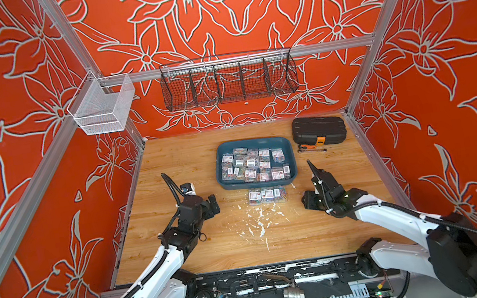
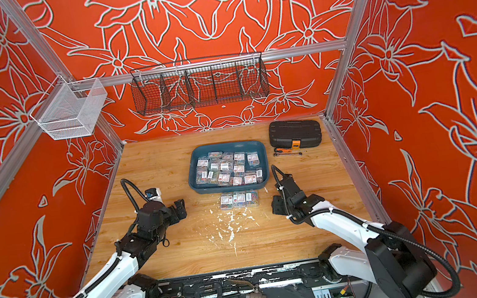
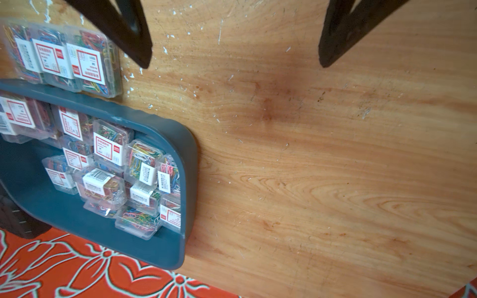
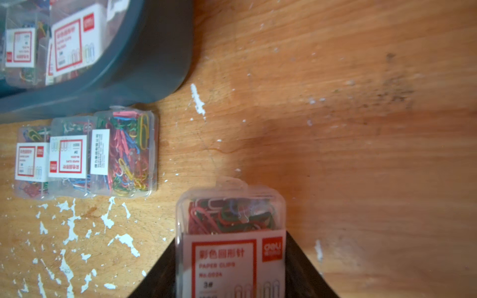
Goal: Take the paper clips out of the storage box
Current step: Place the boxed paper clips at the center of the board.
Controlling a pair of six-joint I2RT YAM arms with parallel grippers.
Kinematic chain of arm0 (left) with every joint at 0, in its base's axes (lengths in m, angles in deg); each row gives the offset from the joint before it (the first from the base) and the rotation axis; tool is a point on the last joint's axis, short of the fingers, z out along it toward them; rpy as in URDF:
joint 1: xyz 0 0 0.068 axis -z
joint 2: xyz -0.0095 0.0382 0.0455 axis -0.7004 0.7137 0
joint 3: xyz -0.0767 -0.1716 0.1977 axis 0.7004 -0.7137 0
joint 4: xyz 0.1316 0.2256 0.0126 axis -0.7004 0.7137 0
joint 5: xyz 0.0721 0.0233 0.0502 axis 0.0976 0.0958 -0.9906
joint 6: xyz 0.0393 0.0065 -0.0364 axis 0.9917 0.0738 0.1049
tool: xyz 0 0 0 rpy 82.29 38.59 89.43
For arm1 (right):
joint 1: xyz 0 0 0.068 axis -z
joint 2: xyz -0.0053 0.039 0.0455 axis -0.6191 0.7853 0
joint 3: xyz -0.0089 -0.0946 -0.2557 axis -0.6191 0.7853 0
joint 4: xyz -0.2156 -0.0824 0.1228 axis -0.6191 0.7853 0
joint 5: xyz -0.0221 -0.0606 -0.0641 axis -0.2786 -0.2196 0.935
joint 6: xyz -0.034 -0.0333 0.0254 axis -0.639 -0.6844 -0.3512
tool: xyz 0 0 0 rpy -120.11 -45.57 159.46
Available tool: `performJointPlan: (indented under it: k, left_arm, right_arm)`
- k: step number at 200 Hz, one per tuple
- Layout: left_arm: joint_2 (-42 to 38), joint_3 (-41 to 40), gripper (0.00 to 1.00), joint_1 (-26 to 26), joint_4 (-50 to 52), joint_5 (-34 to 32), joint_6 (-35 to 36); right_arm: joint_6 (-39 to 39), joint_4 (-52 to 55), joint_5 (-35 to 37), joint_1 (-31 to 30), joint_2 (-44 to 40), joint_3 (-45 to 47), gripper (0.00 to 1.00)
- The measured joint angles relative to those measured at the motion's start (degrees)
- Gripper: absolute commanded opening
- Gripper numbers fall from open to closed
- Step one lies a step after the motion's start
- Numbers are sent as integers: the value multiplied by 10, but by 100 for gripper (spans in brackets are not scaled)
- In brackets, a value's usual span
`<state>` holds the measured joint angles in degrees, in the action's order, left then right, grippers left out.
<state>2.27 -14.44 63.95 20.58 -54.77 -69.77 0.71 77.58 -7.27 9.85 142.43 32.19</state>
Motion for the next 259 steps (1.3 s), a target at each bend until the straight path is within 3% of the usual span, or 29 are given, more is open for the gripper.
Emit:
performJointPlan:
  k: [52,135,173,259]
  left_arm:
    - [68,27,98,0,3,1,5]
    - [45,26,98,0,6,1,5]
    - [36,26,98,0,7,1,5]
    - [36,24,98,0,7,0,5]
  right_arm:
    - [-1,-11,9,-47,107,-57,46]
    - [-50,19,73,-38,218,-167,46]
    - [-61,26,82,-38,242,-180,60]
    - [-56,24,77,-30,234,-182,68]
